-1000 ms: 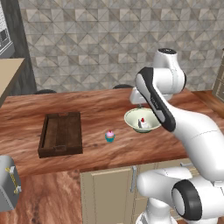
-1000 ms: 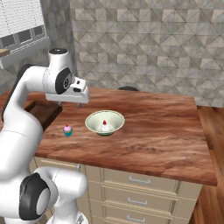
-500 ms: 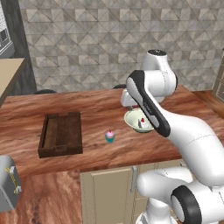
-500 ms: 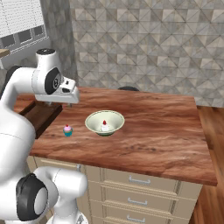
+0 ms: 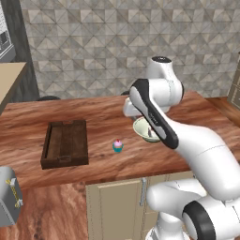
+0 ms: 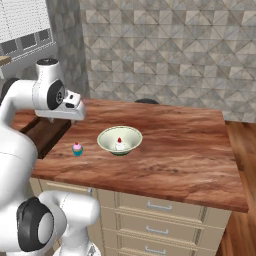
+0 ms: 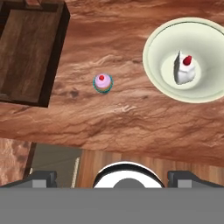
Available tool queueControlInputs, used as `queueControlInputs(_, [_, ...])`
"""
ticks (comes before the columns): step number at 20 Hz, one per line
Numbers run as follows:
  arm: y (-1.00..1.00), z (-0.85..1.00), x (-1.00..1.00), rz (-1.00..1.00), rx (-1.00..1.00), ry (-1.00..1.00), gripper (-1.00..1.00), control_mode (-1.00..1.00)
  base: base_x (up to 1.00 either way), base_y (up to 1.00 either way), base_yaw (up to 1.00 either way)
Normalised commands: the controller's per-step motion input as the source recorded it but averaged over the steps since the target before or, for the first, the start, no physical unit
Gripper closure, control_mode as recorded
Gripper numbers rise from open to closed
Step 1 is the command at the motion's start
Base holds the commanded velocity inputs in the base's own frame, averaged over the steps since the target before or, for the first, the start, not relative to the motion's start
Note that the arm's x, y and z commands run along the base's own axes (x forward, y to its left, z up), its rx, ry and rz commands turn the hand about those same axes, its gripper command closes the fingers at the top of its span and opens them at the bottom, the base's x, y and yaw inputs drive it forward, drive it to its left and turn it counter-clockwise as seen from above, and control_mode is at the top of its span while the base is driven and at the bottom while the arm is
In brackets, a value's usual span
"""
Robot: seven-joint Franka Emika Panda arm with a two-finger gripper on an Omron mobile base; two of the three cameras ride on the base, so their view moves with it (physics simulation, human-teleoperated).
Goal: Place the bowl with cake and the cupcake onto the tray.
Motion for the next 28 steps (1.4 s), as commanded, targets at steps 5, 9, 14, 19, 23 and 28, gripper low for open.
queueControlInputs(5, [-0.01, -0.22, 0.0, 0.0, -0.03, 0.0, -1.0, -1.0, 0.0, 0.0, 0.0])
queueControlInputs(9, [-0.01, -0.28, 0.01, 0.0, -0.1, 0.0, -1.0, -1.0, 0.0, 0.0, 0.0])
queueControlInputs(14, [-0.05, -0.26, 0.07, 0.0, -0.09, 0.0, -1.0, -1.0, 0.0, 0.0, 0.0])
queueControlInputs(19, [-0.18, -0.19, 0.2, 0.0, -0.03, 0.0, -1.0, -1.0, 0.0, 0.0, 0.0])
queueControlInputs(23, [-0.17, -0.22, 0.27, 0.0, 0.0, 0.0, -1.0, -1.0, 0.0, 0.0, 0.0])
queueControlInputs(28, [-0.03, -0.34, 0.24, 0.0, 0.0, 0.0, -1.0, -1.0, 0.0, 0.0, 0.0])
